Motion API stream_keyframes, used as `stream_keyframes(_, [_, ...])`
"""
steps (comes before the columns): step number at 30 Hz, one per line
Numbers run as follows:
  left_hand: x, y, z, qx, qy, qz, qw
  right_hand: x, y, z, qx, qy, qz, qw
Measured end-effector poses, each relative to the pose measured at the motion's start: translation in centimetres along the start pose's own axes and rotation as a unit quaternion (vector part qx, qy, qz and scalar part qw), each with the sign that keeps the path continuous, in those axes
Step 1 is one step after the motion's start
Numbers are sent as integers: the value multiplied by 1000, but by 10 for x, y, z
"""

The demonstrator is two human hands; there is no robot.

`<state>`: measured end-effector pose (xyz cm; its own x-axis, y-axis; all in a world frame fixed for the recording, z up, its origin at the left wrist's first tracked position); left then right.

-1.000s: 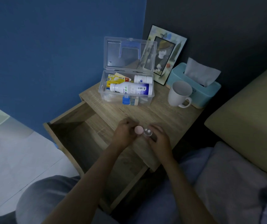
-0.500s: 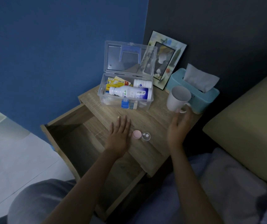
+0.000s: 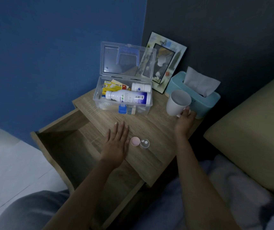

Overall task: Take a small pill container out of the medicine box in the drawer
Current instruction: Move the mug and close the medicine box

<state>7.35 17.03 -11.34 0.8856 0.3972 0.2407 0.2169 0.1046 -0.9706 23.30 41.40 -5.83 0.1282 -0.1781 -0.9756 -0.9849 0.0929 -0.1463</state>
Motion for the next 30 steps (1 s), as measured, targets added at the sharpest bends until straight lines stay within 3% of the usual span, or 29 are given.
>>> stream_keyframes(7, [-1,3,1,-11,-4,6,1000,5,-10,-12,-27,-5,21,999])
stream_keyframes(15, [-2,5,1,-16,-3,6,1000,14,-24,-64,-113,-37,1,993])
stream_keyframes(30, [-3,5,0,-32,-3,4,999,29,-36,-87,-128,-20,-6,991])
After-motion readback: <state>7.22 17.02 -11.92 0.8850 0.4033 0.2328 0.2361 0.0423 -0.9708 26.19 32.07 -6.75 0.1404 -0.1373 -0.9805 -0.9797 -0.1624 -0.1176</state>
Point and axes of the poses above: each hand's wrist, its own z-axis towards the middle knuckle, its own y-axis out of the palm, x = y × z, the point moved 9 cm from there along z, towards the middle knuckle, and after that the axes turned 6 degrees about y, right-handed, at the moved point
